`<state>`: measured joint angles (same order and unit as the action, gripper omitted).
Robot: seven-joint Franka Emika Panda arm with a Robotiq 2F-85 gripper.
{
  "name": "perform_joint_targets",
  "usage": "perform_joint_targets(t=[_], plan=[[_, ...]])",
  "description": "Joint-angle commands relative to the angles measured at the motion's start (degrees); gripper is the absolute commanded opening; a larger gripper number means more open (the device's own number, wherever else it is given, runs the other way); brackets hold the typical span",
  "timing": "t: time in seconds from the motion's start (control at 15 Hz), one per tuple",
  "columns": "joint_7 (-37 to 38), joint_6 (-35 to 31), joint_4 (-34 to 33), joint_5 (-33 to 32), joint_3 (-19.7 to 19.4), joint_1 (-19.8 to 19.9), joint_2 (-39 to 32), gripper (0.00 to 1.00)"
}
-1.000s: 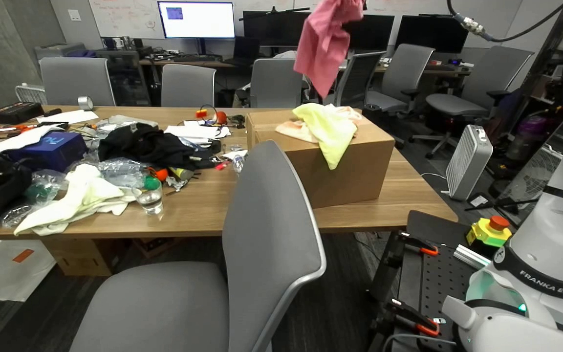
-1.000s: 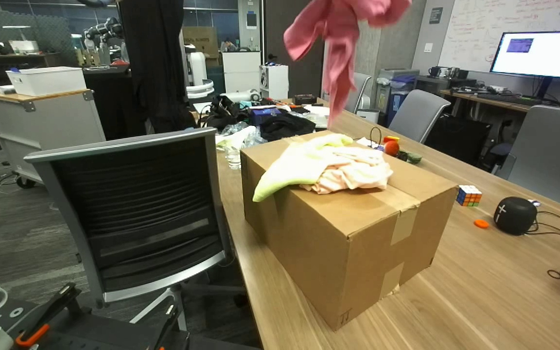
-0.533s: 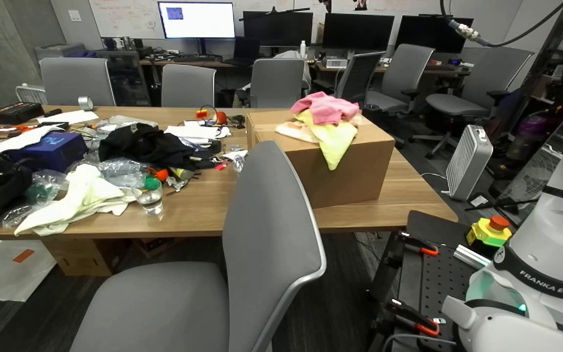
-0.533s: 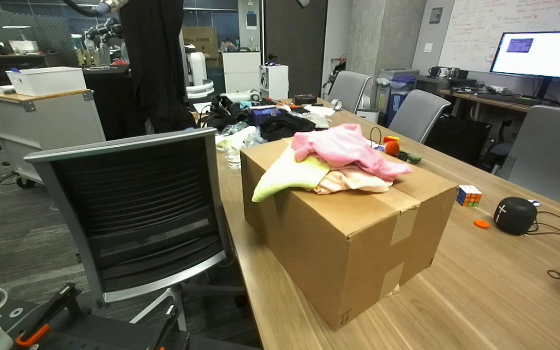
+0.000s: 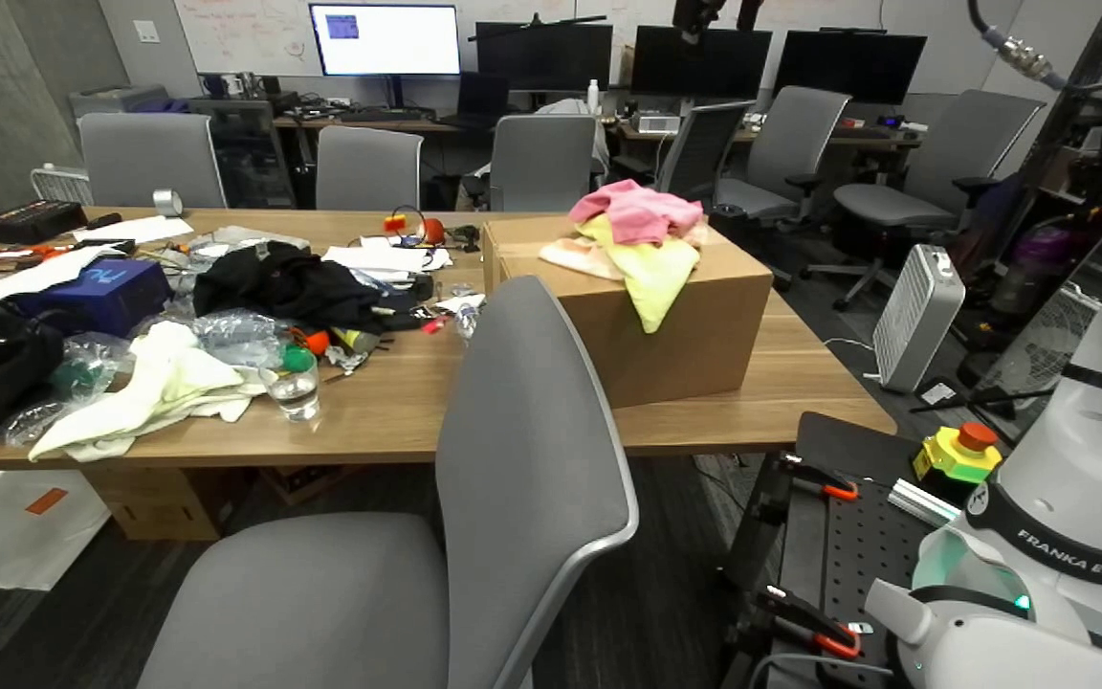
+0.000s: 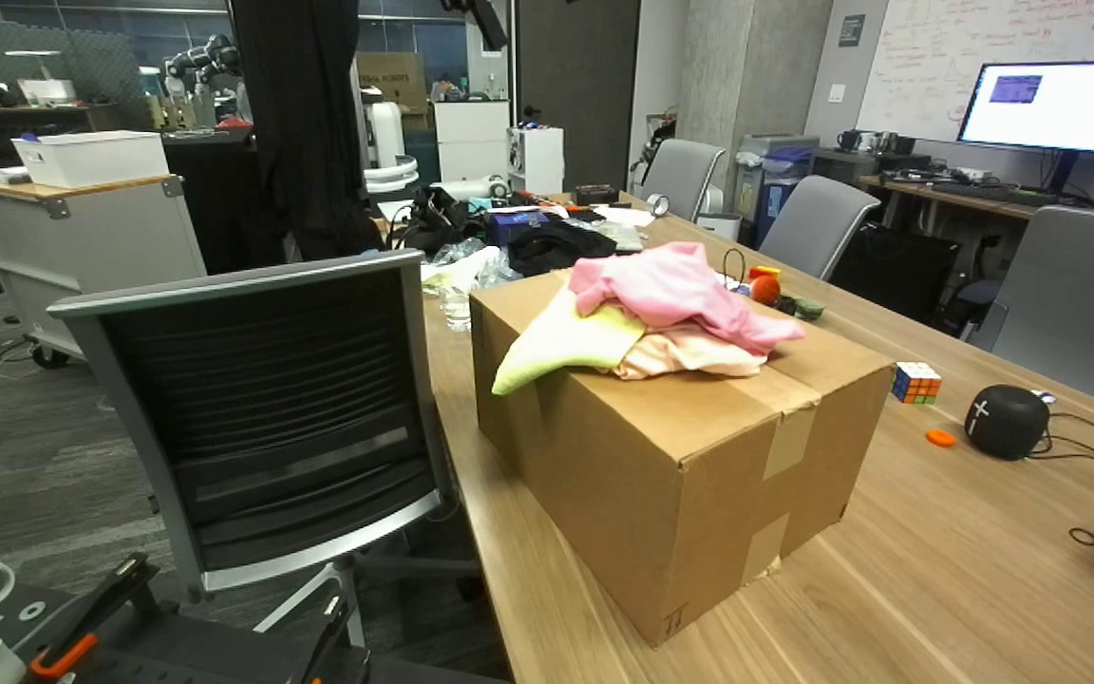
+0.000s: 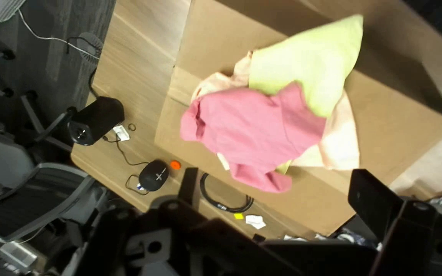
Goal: Remove all the clothes from the chair and put them on top of the box
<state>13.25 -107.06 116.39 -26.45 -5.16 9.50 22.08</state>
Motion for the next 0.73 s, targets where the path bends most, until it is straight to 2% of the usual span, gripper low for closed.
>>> perform_joint_targets(t=[0.0, 0.2, 0.47, 0.53, 0.67], plan=[[-14.26, 3.92, 6.15, 5.52, -3.59, -0.92, 9.54, 1.00], [-24.75, 9.08, 8.46, 8.52, -6.51, -1.37, 14.17, 1.00], [-34.96, 15.49, 10.34, 11.48, -9.26, -2.93, 16.83, 1.00], [-30.72, 13.78, 9.21, 9.61, -8.08, -1.44, 14.99, 1.00], [-33.01, 14.81, 10.15, 10.04, -8.85, -2.22, 15.82, 1.00]])
